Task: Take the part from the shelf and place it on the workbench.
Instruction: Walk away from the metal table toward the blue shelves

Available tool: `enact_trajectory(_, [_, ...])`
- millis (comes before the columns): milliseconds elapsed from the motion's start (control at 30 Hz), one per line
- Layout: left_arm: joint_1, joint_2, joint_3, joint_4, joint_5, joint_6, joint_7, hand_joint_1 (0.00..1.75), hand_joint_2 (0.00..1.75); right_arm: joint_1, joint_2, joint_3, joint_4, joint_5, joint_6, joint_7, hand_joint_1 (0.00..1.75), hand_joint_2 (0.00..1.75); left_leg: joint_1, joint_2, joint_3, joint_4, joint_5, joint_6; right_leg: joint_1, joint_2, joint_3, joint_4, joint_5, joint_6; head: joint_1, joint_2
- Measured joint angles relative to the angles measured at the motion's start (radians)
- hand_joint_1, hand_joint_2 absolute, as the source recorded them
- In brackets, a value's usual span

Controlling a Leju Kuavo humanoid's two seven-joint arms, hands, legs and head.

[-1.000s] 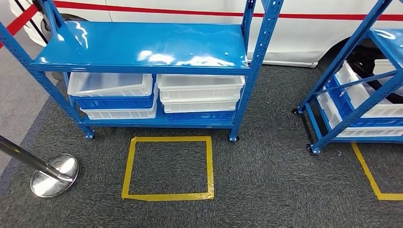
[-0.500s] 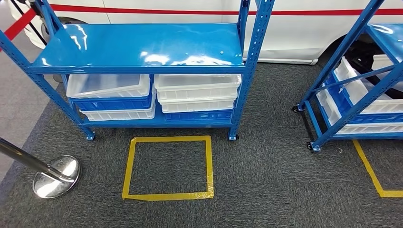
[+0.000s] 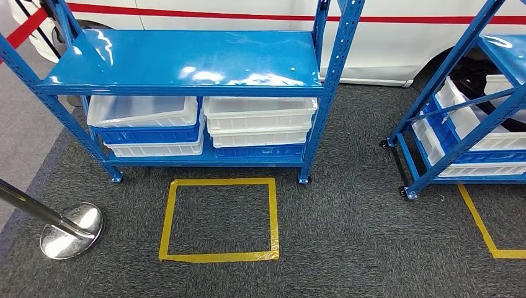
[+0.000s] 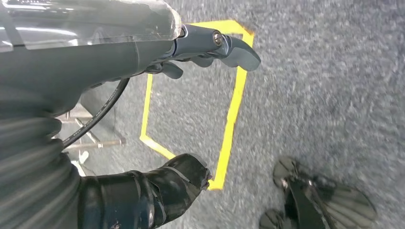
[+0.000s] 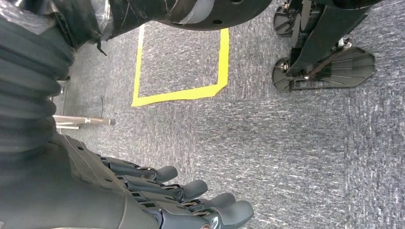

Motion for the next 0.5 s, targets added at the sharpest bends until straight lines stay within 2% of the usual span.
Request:
enact_trajectory(167, [0.002,0.003,-0.017,-0.001,0.014,-0.002,0.002,0.00,1.75,0.005,-0.003,0.012,-0.002,-0.013,0.002,0.002,0.00,1.75,0.002,0.002,0.001,-0.003,0.003,0.006,-0.002,-0.001,-0.003,0.013,-0.011,0.003,0.001,0.000])
enact_trajectory(233, [0.004,0.007,-0.038,-0.004,0.031,-0.005,0.003,0.00,1.75,0.011,-0.004,0.027,-0.003,-0.028,0.007,0.004,0.00,1.75,0.002,0.002,-0.001,-0.003,0.003,0.011,-0.003,-0.001,-0.024,0.058,-0.044,0.006,0.001,0.000])
enact_trajectory(267, [0.004,0.009,-0.053,-0.006,0.044,-0.007,0.004,0.00,1.75,0.015,-0.006,0.037,-0.003,-0.040,0.010,0.005,0.00,1.75,0.001,0.003,-0.003,-0.003,0.004,0.014,-0.003,-0.001,-0.043,0.099,-0.069,0.009,0.001,0.000])
enact_trajectory(300, [0.005,0.013,-0.080,-0.013,0.067,-0.011,0.006,0.00,1.75,0.027,-0.009,0.057,-0.003,-0.061,0.014,0.007,0.00,1.75,0.001,0.003,-0.004,-0.003,0.004,0.016,-0.004,-0.001,-0.074,0.165,-0.096,0.011,0.001,0.000])
enact_trajectory(333, [0.004,0.018,-0.118,-0.026,0.098,-0.017,0.008,0.00,1.75,0.045,-0.013,0.085,-0.002,-0.090,0.020,0.010,0.00,1.75,0.000,0.003,-0.004,-0.003,0.003,0.016,-0.005,-0.001,-0.071,0.164,-0.083,0.010,0.001,0.000])
enact_trajectory(367, [0.003,0.024,-0.159,-0.042,0.133,-0.023,0.010,0.00,1.75,0.065,-0.017,0.114,0.000,-0.121,0.025,0.013,0.00,1.75,-0.001,0.003,-0.002,-0.003,0.002,0.014,-0.004,-0.002,-0.057,0.136,-0.064,0.007,0.001,0.000])
enact_trajectory(400, [0.002,0.029,-0.201,-0.058,0.167,-0.030,0.012,0.00,1.75,0.084,-0.021,0.143,0.002,-0.153,0.030,0.017,0.00,1.75,-0.003,0.003,-0.001,-0.001,0.001,0.011,-0.001,-0.003,-0.034,0.089,-0.037,0.002,0.001,0.000])
enact_trajectory(433, [0.001,0.033,-0.234,-0.072,0.194,-0.034,0.014,0.00,1.75,0.098,-0.024,0.167,0.004,-0.177,0.034,0.020,0.00,1.75,-0.004,0.003,0.001,-0.001,0.000,0.005,0.002,-0.004,0.001,0.015,-0.005,-0.004,0.001,0.000])
enact_trajectory(500, [0.002,0.040,-0.279,-0.086,0.231,-0.041,0.015,0.00,1.75,0.111,-0.030,0.200,0.005,-0.210,0.039,0.022,0.00,1.75,-0.005,0.004,0.000,-0.002,0.000,-0.007,0.008,-0.002,0.009,-0.007,-0.003,-0.012,0.000,0.000])
